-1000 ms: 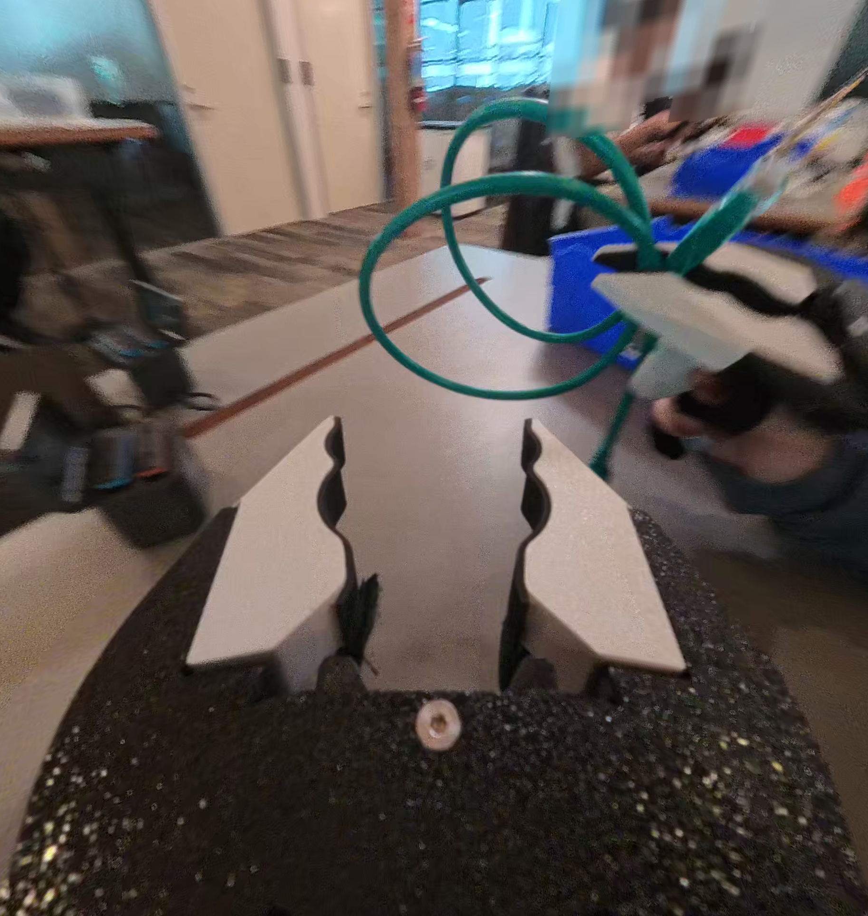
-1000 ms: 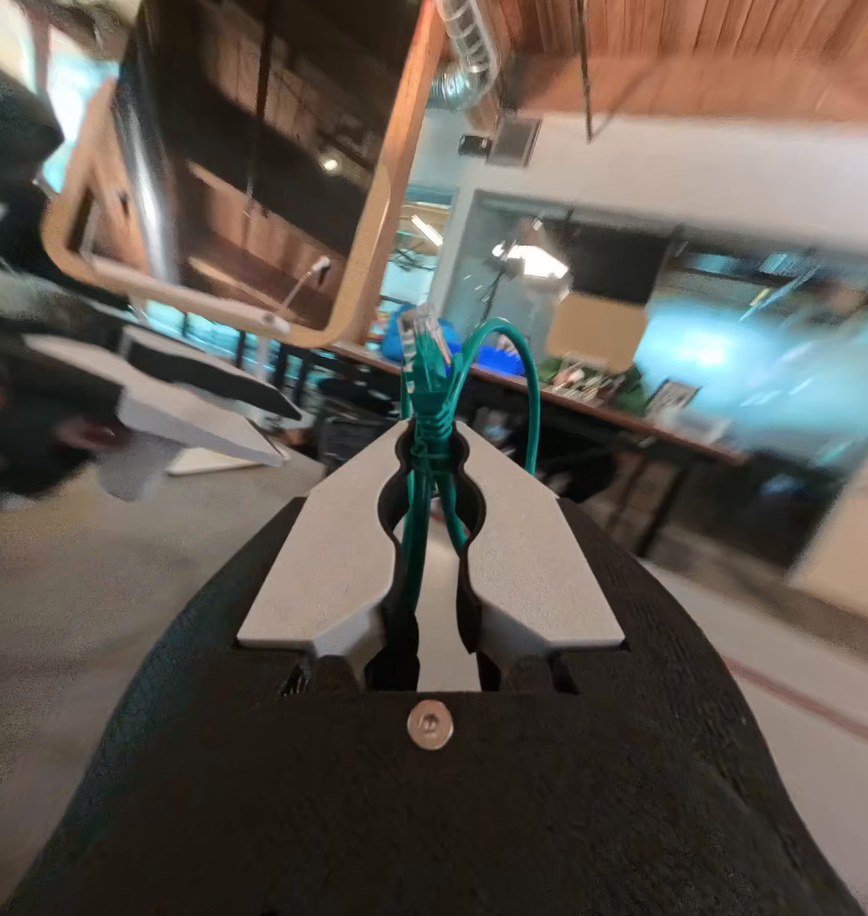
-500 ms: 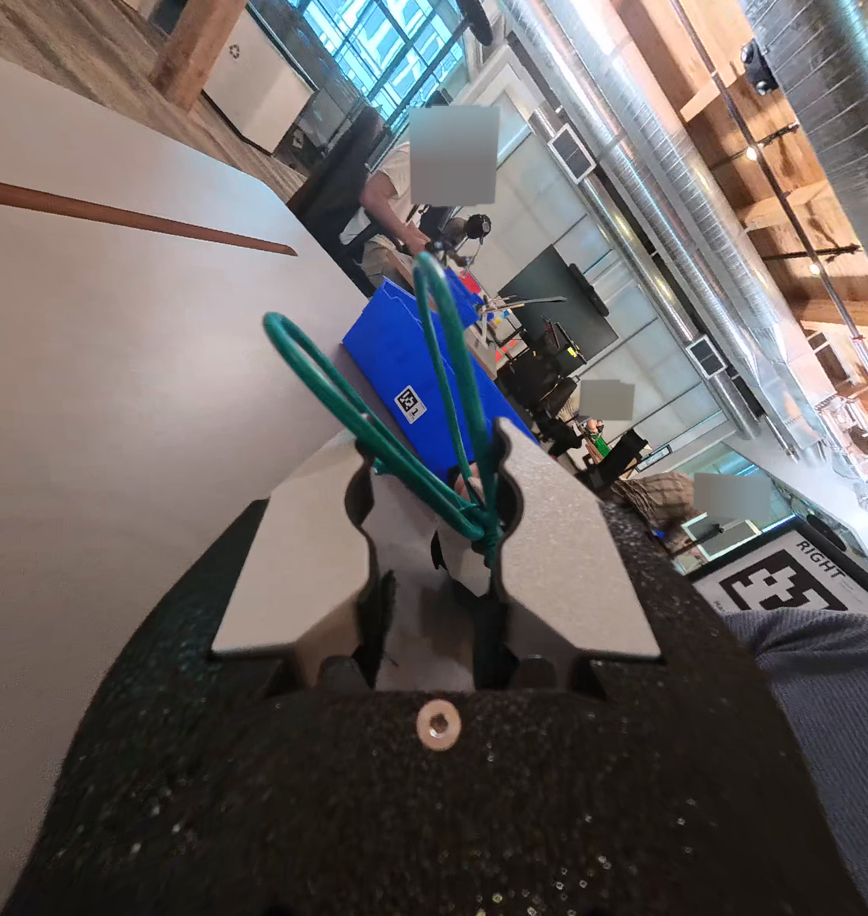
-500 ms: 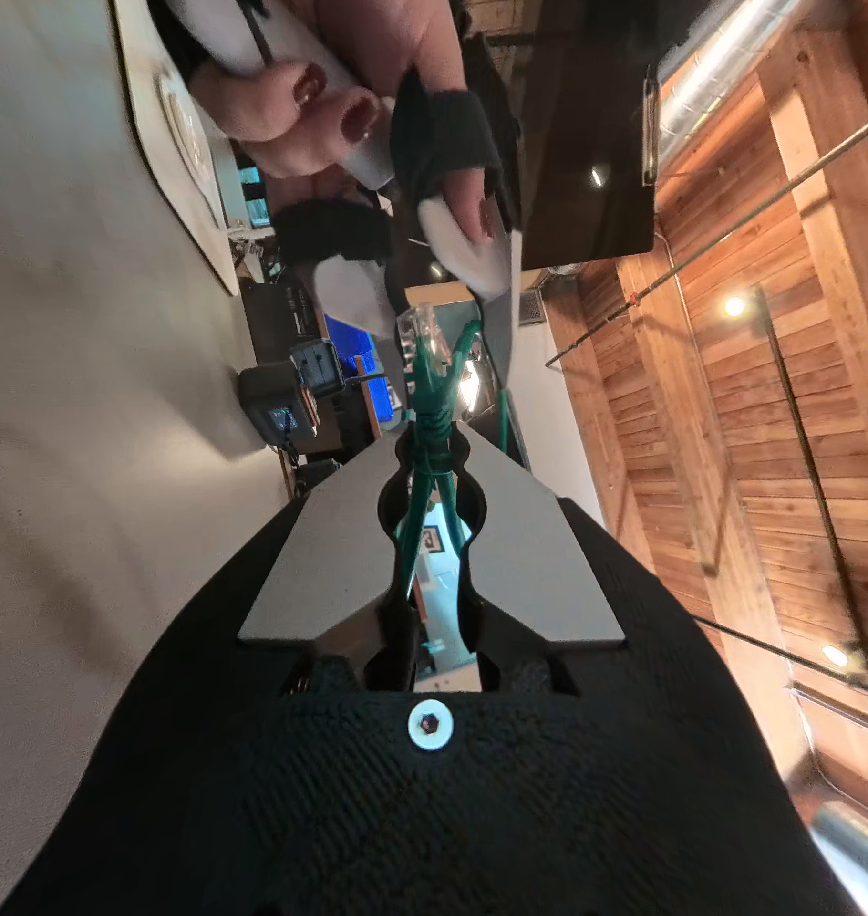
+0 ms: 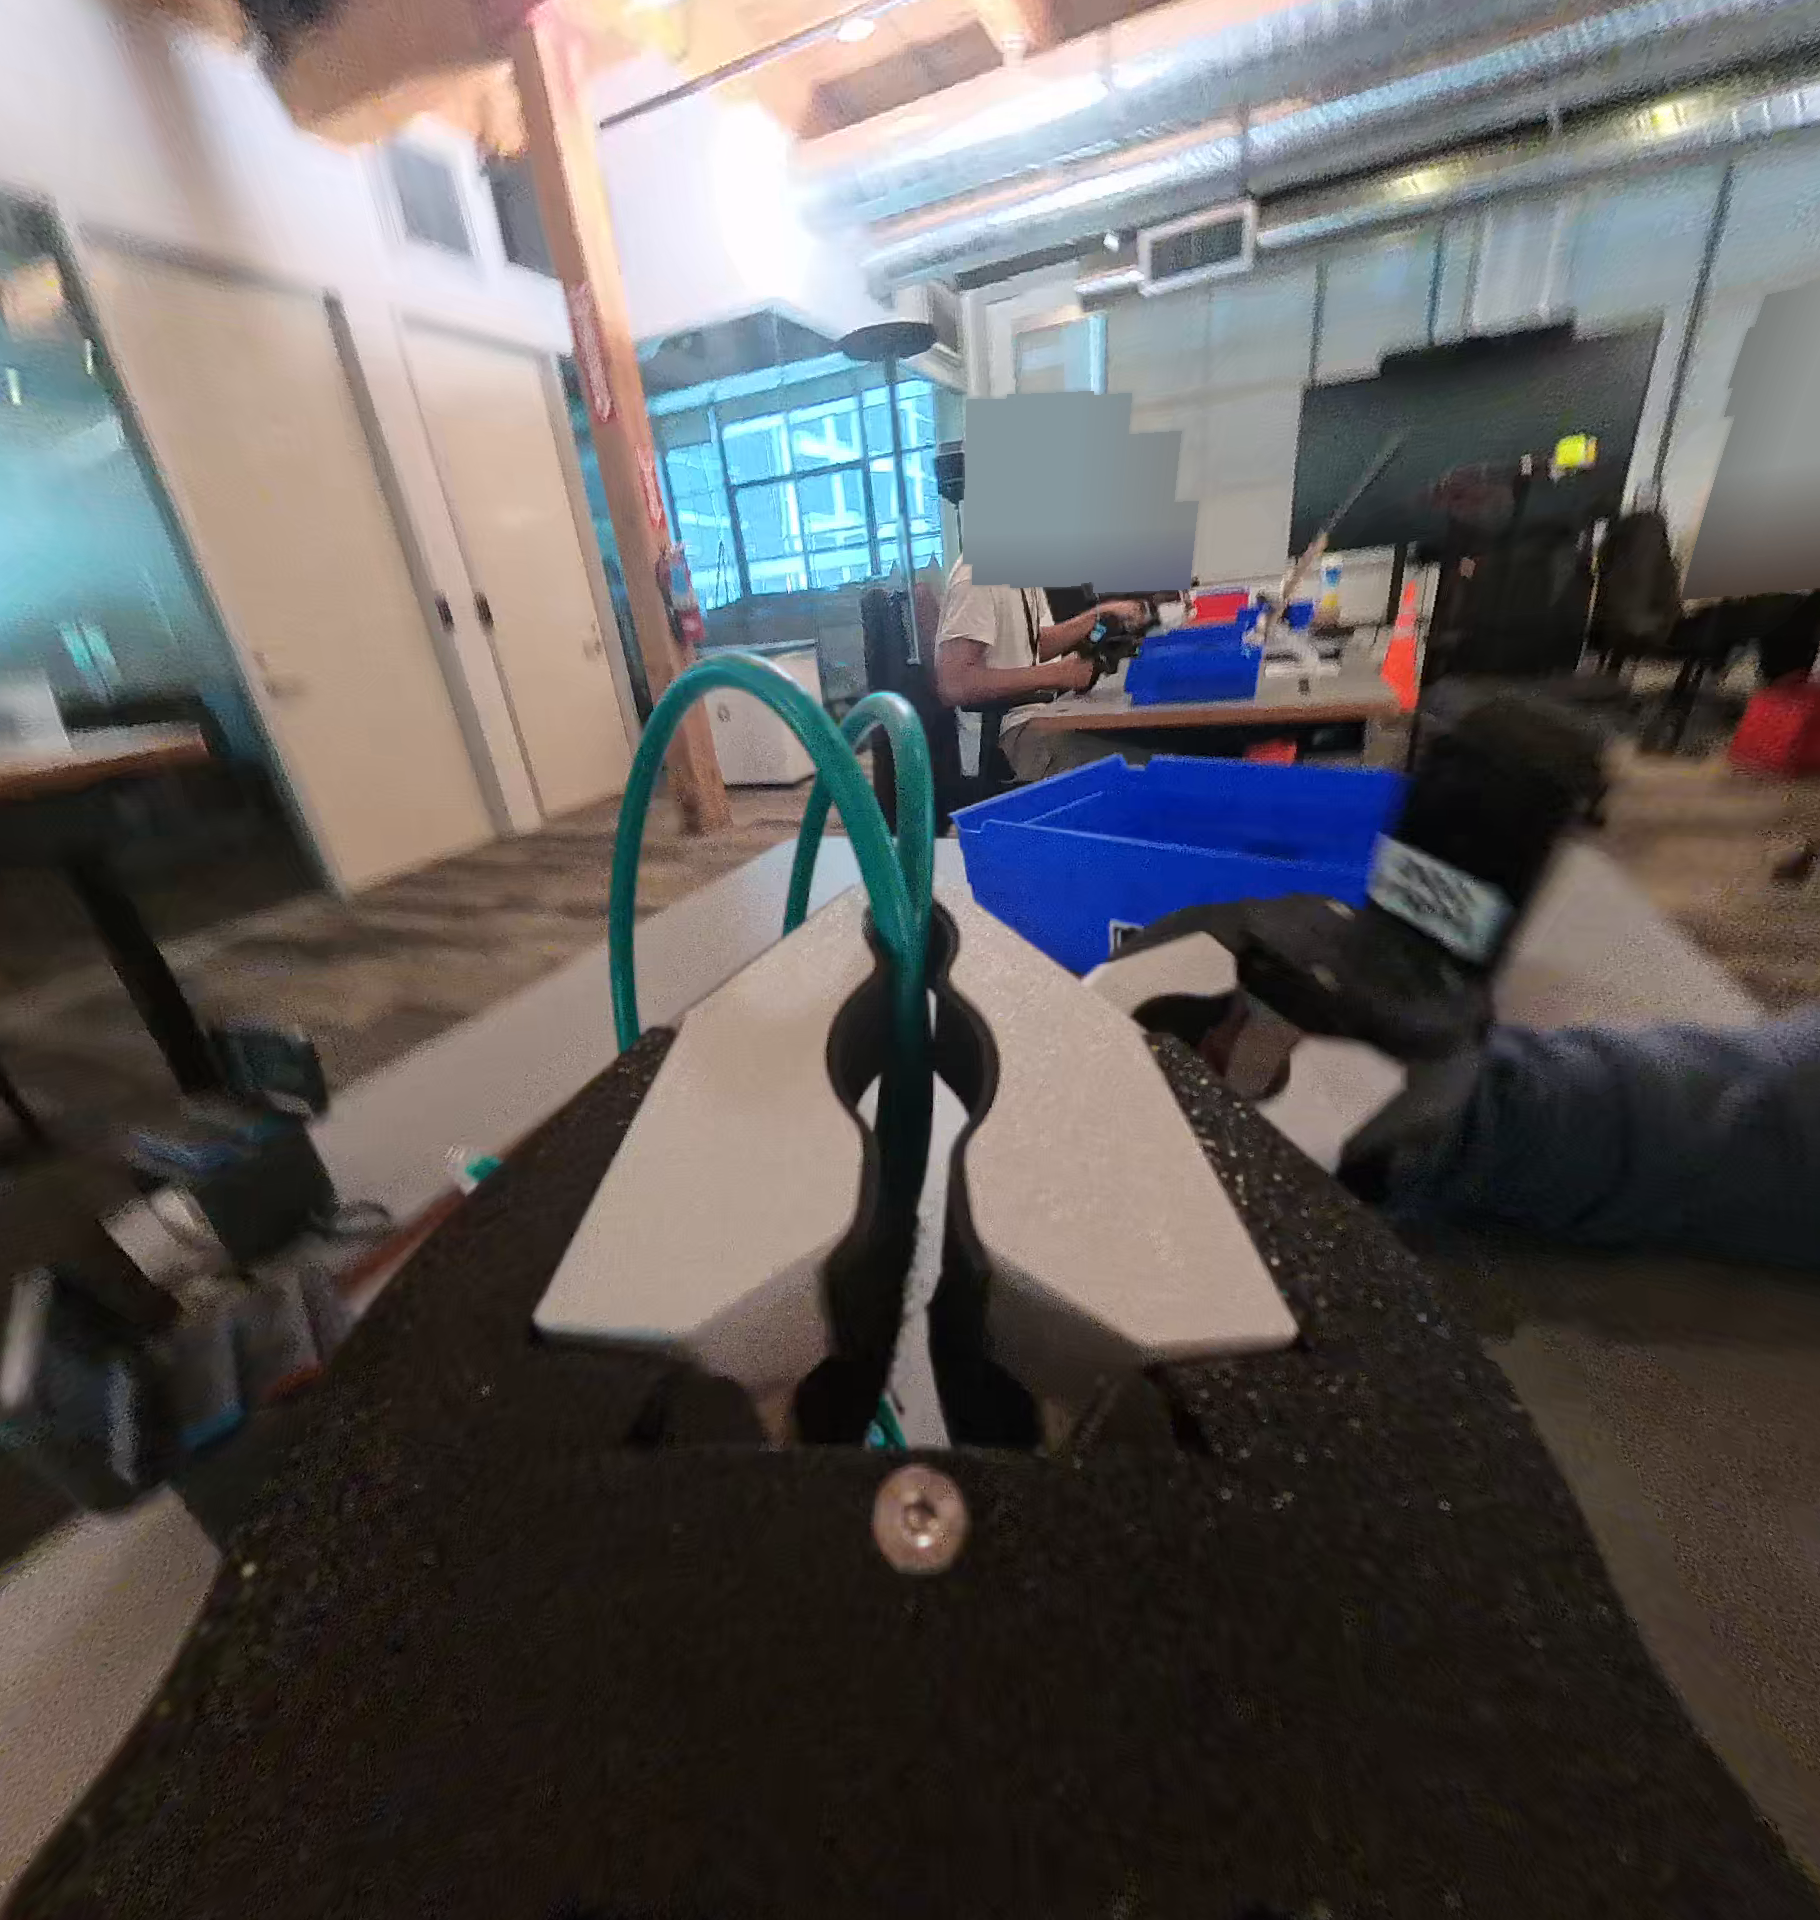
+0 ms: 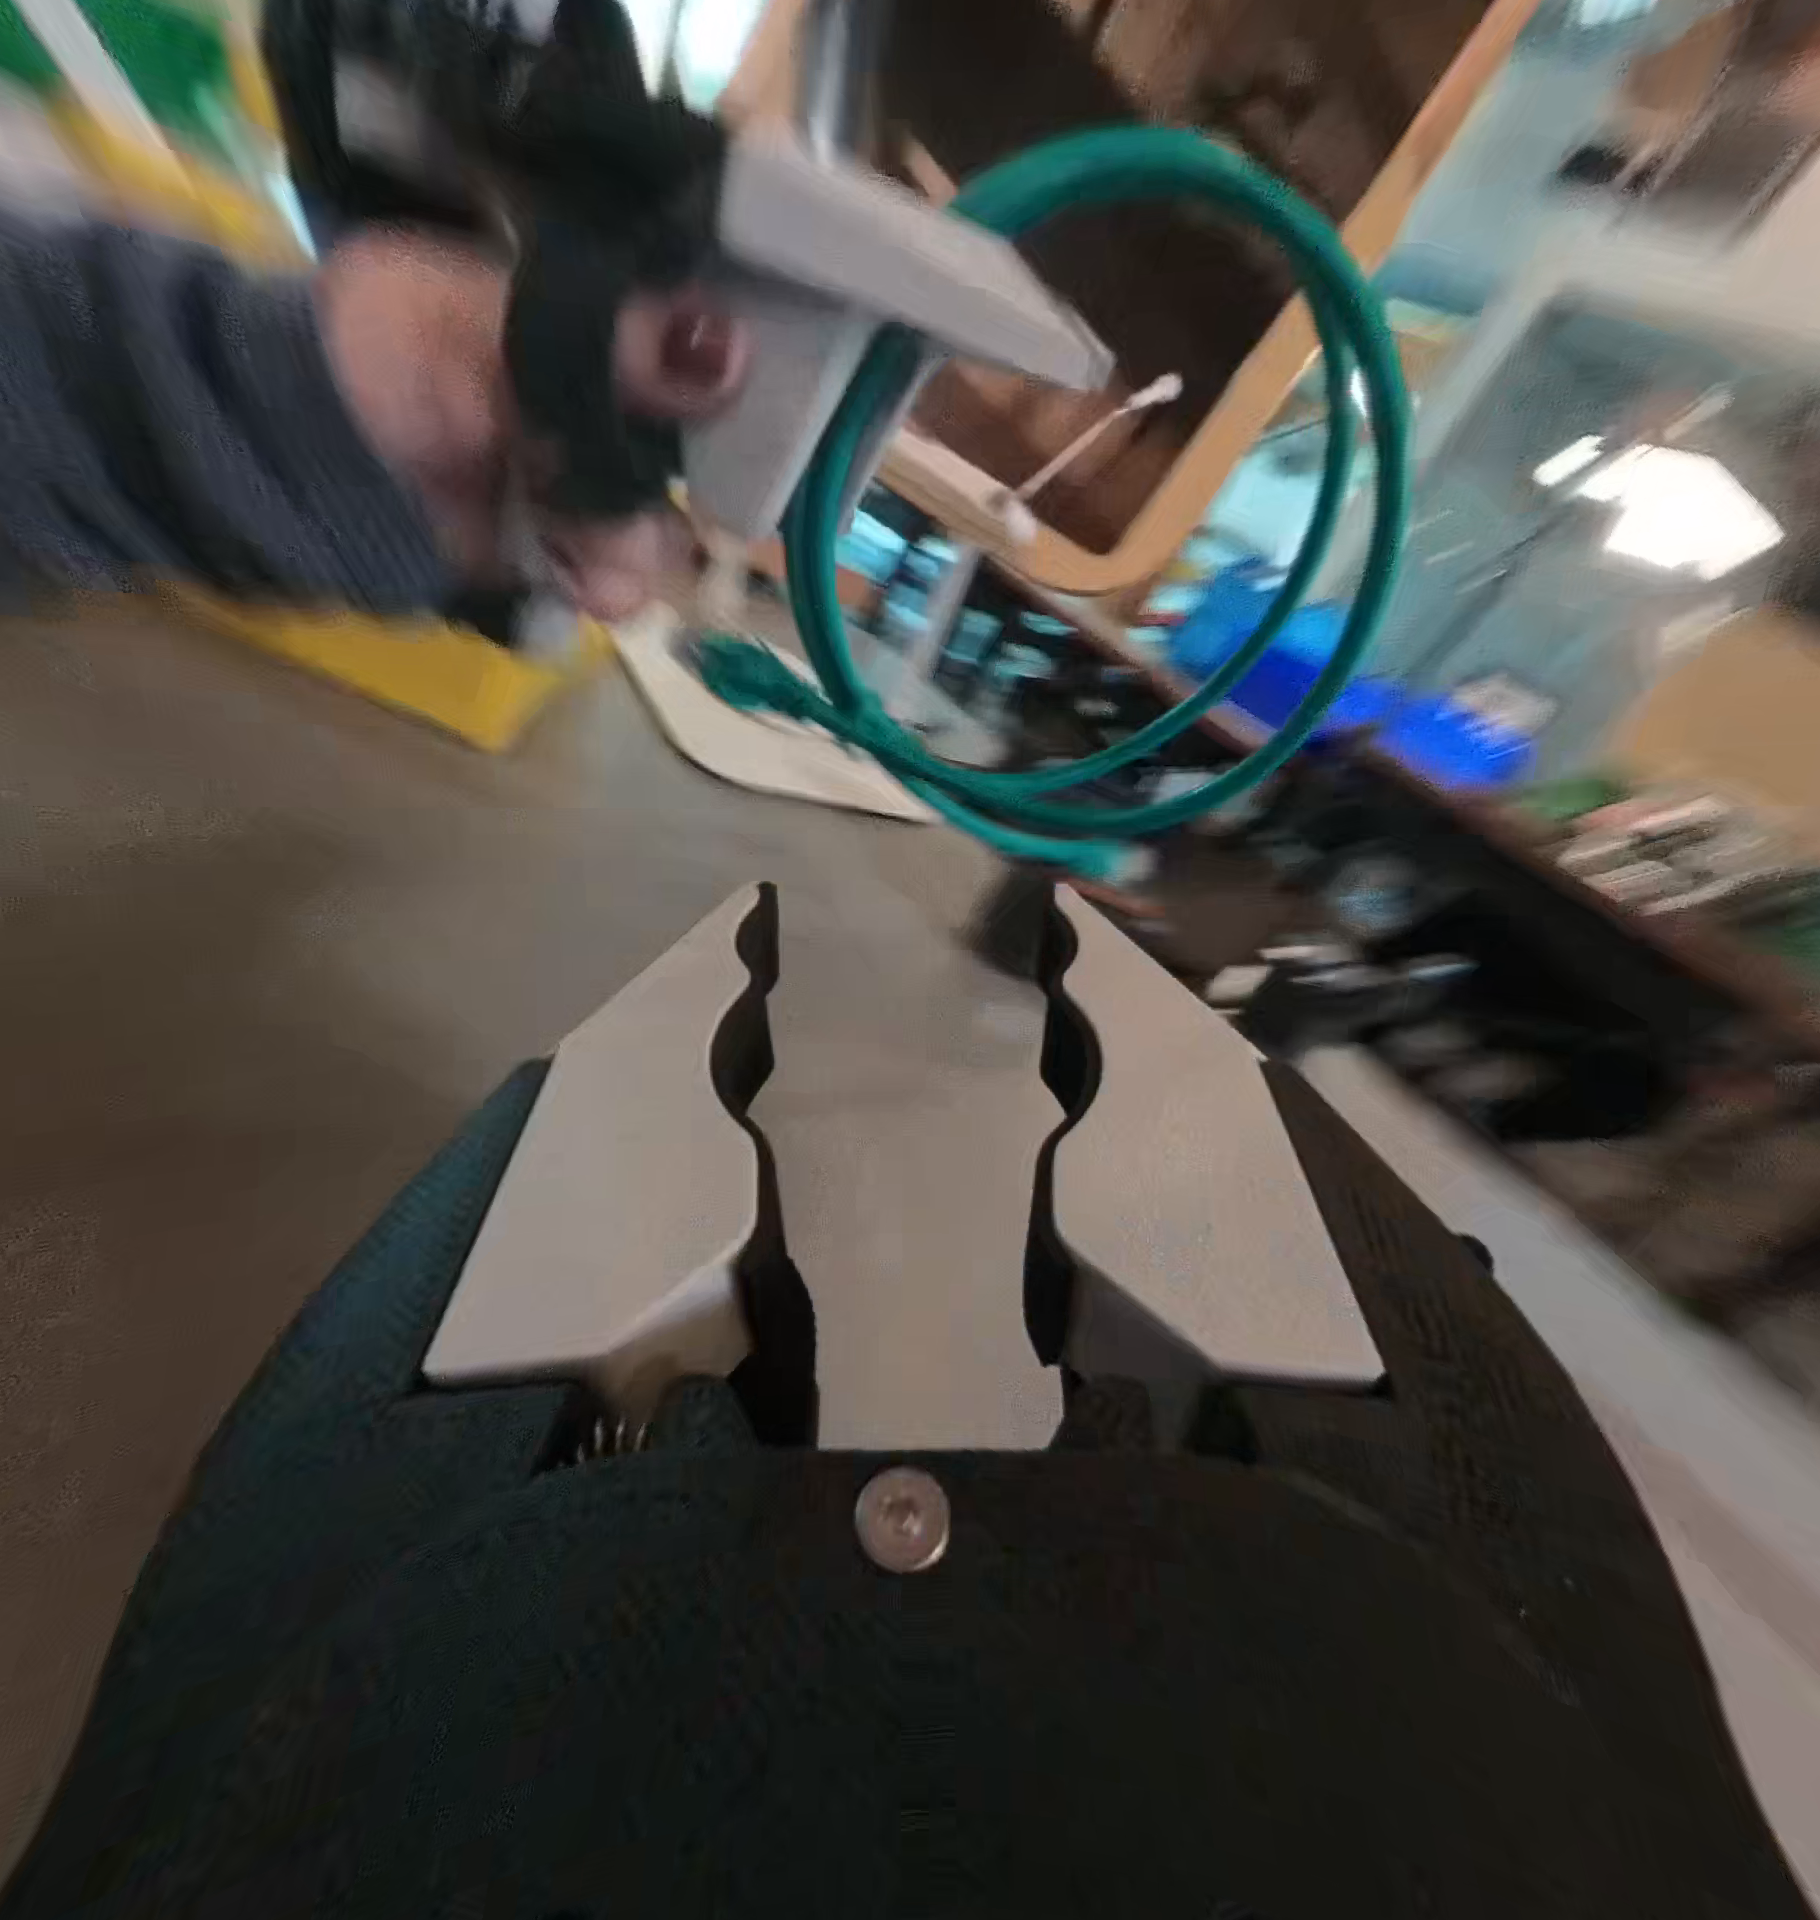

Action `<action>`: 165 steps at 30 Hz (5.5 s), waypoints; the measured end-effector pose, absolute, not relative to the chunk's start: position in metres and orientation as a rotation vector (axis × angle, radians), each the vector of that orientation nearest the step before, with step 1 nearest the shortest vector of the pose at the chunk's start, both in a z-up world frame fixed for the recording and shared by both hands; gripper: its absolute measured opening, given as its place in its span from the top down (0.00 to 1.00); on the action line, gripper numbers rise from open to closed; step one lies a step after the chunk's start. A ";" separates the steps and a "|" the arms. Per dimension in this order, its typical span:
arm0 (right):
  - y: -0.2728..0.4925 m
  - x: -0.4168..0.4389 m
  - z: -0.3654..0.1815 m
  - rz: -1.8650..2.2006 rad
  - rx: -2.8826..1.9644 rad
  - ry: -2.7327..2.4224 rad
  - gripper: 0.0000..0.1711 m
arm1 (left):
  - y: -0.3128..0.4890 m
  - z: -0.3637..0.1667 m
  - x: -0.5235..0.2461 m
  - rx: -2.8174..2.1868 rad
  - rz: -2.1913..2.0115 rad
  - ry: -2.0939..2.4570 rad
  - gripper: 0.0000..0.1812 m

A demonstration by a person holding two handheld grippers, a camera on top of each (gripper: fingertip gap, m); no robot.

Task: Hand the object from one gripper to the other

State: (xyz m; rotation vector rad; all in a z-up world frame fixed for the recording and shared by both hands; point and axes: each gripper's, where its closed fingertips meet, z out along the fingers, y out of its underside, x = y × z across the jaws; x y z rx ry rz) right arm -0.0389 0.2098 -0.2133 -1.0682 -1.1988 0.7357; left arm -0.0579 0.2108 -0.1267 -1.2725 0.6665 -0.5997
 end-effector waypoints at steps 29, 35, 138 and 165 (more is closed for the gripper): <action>0.207 -0.015 -0.172 1.447 -1.240 -0.961 1.00 | 0.199 -0.239 -0.005 -1.520 -0.536 1.147 0.63; 0.211 -0.021 -0.199 0.602 -1.047 -1.291 1.00 | 0.203 -0.178 -0.031 -1.469 -1.238 0.650 0.60; 0.211 -0.018 -0.175 -0.455 -0.427 -1.138 0.44 | 0.229 -0.141 -0.071 -1.200 -1.719 0.073 0.94; 0.274 0.038 -0.156 1.018 -1.350 -0.622 1.00 | 0.236 -0.175 -0.066 -1.347 -0.468 0.605 0.64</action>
